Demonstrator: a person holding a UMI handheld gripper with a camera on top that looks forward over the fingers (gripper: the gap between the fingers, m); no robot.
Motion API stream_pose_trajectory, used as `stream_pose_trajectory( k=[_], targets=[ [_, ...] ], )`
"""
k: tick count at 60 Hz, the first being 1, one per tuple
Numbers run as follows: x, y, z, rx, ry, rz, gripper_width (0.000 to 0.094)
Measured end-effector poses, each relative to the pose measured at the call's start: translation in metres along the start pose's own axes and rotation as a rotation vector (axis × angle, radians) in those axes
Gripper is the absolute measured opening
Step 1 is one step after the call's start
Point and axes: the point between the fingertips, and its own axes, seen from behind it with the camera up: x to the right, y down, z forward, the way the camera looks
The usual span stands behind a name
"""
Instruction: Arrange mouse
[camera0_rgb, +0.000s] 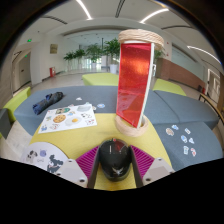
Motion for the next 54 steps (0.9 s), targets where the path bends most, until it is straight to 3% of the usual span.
stream_pose_trajectory(
  k=[9,15,22,27,34,47,49,54],
  targets=[
    [0.006,0.003,-0.012,-0.063,0.034,0.059,0.0432],
    [0.004,-0.037,-0.052,0.038,0.069,0.059,0.0403],
    [-0.052,-0.086,-0.113,0.162,-0.011,0.127,0.0403],
    [-0.101,-0.092,-0.138,0.186,-0.062,0.100,0.0401],
    [-0.152,-0.051,-0.143,0.135,-0.090,0.080,0.0400],
    [-0.164,0.059,-0.097,-0.084,-0.030,0.033,0.0401],
    [-0.165,0.054,-0.099,-0.049,-0.027,0.023,0.0397],
    [-0.165,0.057,-0.100,-0.073,-0.017,0.010,0.0412]
  ],
)
